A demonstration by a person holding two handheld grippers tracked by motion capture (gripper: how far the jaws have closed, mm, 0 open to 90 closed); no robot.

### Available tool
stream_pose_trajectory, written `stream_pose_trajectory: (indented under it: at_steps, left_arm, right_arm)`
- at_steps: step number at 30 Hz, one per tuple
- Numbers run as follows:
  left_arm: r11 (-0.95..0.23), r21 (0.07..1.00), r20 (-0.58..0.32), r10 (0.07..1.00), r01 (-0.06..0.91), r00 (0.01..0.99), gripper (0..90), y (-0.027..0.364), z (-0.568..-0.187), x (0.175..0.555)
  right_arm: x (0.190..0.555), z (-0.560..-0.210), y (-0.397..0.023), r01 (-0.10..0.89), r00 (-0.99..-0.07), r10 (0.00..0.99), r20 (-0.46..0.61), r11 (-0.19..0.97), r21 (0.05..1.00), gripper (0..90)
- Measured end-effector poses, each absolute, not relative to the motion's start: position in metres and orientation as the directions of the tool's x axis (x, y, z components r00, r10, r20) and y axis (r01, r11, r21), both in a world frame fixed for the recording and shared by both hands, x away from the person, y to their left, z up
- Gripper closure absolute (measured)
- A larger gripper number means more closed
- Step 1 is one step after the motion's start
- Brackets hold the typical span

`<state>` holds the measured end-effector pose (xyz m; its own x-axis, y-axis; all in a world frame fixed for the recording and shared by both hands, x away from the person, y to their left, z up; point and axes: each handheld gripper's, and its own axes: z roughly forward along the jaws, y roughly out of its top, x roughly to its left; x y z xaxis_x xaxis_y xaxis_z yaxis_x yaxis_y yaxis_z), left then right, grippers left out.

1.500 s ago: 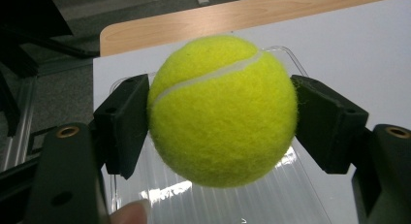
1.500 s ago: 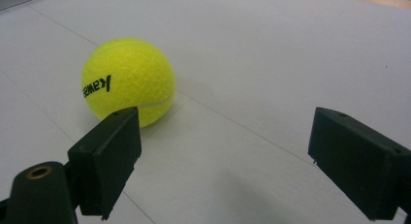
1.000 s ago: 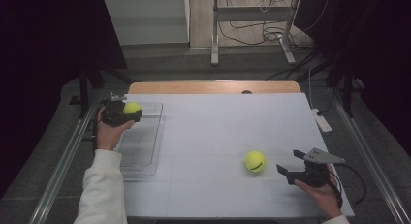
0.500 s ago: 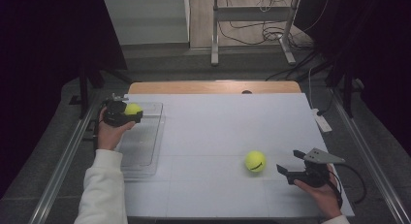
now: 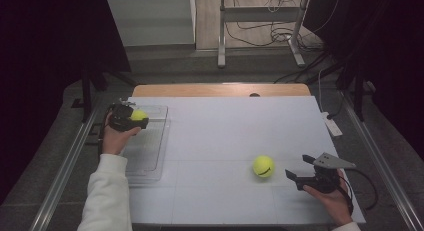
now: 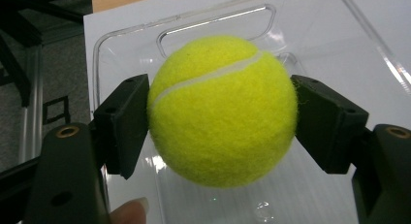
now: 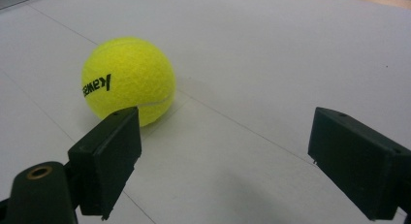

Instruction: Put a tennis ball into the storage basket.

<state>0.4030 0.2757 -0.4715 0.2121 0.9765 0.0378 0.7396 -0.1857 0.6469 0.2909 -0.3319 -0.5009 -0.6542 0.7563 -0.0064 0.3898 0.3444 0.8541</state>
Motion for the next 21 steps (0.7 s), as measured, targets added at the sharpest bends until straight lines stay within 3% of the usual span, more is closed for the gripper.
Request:
stream_pose_trajectory:
  at_steps: [21]
  left_arm:
    - [-0.212, 0.598, 0.045, 0.972, 0.773, 0.231, 26.7, 0.272, -0.485, 0.411]
  right_arm:
    - [0.292, -0.502, -0.333, 0.394, -0.654, 0.756, 0.001, 0.34, 0.854, 12.1]
